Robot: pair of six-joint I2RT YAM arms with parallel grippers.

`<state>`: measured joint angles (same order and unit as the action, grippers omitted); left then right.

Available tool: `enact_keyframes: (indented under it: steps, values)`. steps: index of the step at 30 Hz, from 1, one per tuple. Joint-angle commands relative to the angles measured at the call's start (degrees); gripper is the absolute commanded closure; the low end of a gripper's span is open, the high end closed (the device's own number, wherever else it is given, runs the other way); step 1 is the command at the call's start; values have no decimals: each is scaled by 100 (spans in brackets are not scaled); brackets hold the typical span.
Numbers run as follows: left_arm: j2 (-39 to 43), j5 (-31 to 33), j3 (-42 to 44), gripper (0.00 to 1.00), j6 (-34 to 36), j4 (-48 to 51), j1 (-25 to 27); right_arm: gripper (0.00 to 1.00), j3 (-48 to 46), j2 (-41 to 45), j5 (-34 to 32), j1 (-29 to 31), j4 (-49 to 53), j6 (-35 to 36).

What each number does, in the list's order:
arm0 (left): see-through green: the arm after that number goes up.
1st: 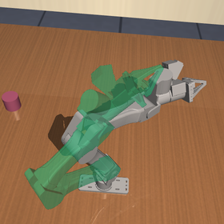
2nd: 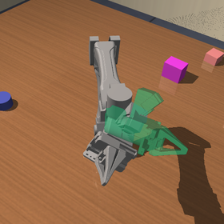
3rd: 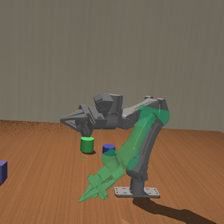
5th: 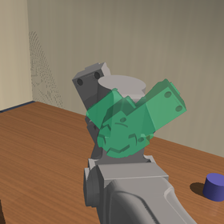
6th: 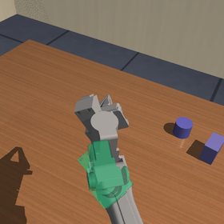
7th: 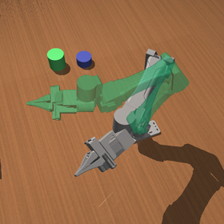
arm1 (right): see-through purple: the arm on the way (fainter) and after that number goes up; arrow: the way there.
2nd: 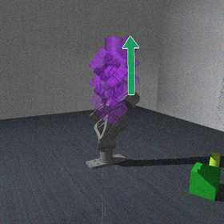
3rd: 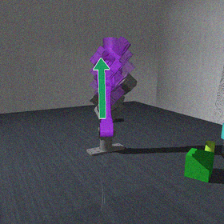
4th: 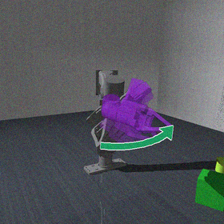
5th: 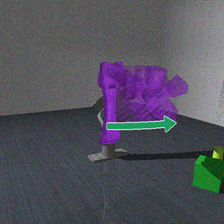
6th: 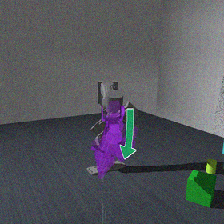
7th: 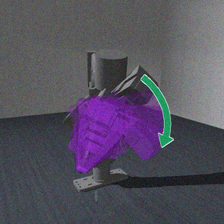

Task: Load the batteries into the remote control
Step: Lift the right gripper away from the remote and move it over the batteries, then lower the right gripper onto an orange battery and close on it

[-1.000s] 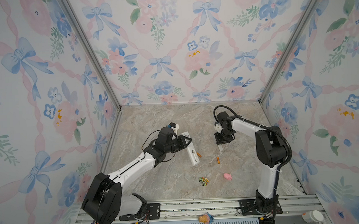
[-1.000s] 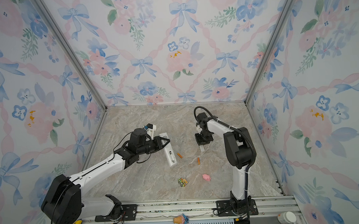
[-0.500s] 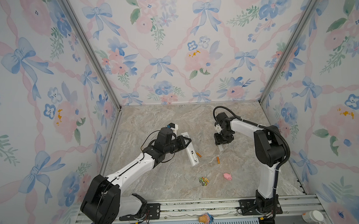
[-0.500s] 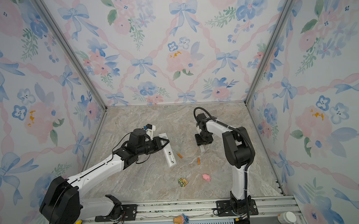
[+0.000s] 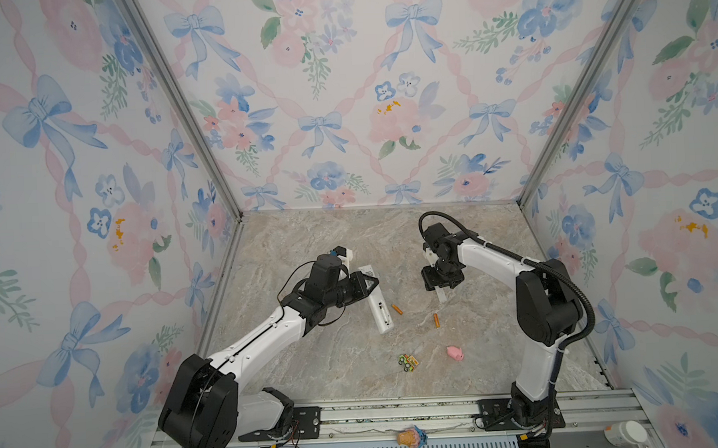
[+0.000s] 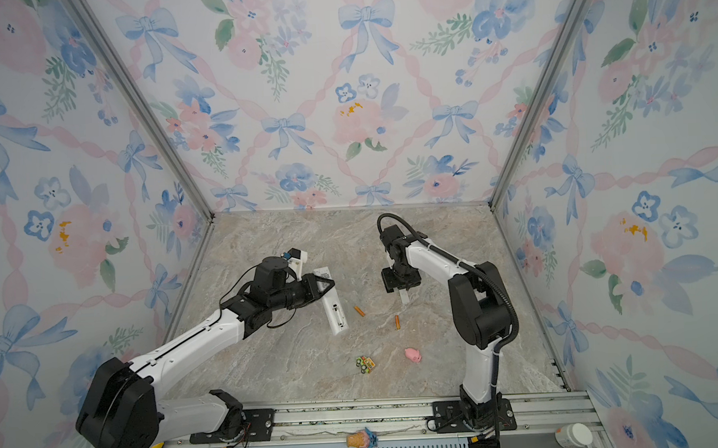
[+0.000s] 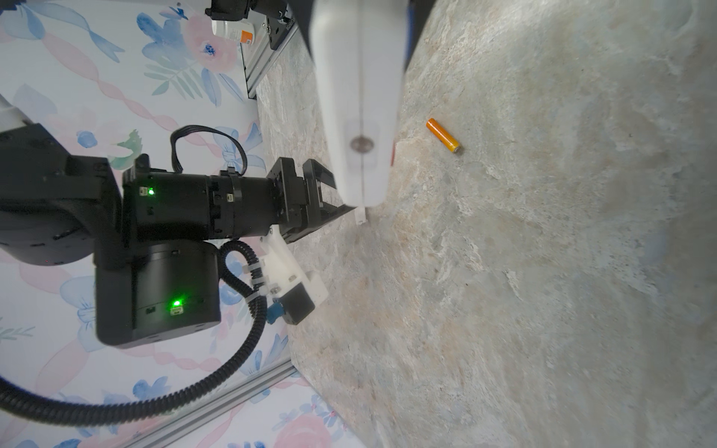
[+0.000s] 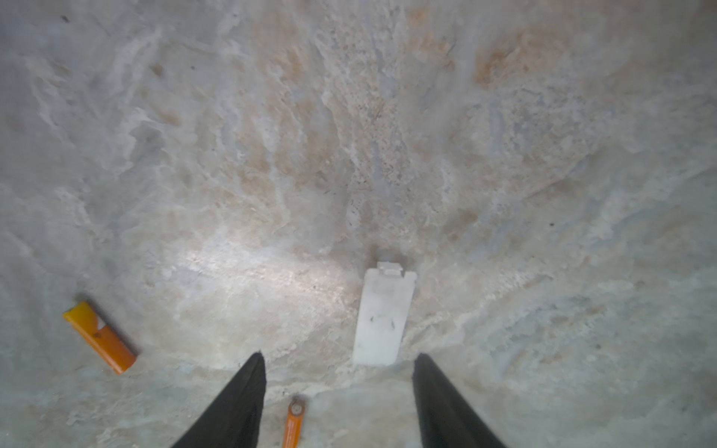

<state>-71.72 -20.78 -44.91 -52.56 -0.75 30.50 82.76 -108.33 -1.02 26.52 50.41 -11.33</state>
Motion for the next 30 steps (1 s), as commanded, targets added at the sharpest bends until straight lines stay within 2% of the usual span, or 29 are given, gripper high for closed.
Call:
enact_keyframes:
  steps: [1,9,17,23,30]
  values:
    - [277,-153,67,100,227,50,-70,37,107,331,-127,235,407,-413]
    - [374,-133,150,100,395,27,-79,37,-319,716,94,594,275,-747]
    - [494,328,-47,100,386,171,-53,40,-1002,735,694,613,-11,-695]
    - [554,307,57,100,419,164,-53,43,-1276,615,916,600,-244,-838]
    - [420,51,74,100,527,142,-61,46,-1412,516,820,635,-365,-1088]
